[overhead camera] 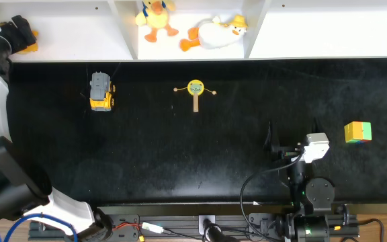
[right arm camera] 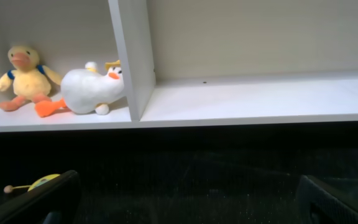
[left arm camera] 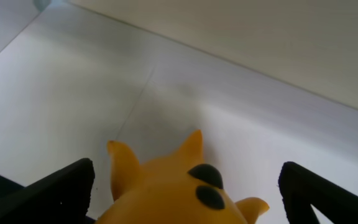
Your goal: Store Toys
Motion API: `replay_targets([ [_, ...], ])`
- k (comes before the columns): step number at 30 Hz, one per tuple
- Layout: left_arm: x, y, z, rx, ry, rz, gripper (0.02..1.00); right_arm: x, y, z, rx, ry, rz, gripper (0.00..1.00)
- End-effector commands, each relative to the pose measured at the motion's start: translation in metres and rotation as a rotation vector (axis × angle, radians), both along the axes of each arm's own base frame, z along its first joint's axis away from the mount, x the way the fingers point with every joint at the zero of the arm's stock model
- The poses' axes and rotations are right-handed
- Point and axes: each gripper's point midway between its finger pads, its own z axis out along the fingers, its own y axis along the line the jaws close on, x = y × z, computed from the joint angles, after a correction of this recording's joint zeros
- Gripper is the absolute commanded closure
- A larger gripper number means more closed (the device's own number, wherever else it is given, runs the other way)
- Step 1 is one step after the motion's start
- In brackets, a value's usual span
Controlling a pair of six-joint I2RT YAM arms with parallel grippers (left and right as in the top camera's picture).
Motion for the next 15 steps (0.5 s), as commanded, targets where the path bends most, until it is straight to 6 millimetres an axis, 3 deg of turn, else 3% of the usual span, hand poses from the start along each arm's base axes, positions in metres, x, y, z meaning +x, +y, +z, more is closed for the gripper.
replay_targets([
  [1,0.006,0.001,0.01,0.002,-0.035,-0.014,0.018,0.0,-0.002,-0.004,-0.005,0.0,-0.011,0.005],
  [15,0.014,0.003,0.023,0.029,-0.093,-0.019,0.02,0.0,-0.002,-0.004,-0.005,0.0,-0.011,0.005],
])
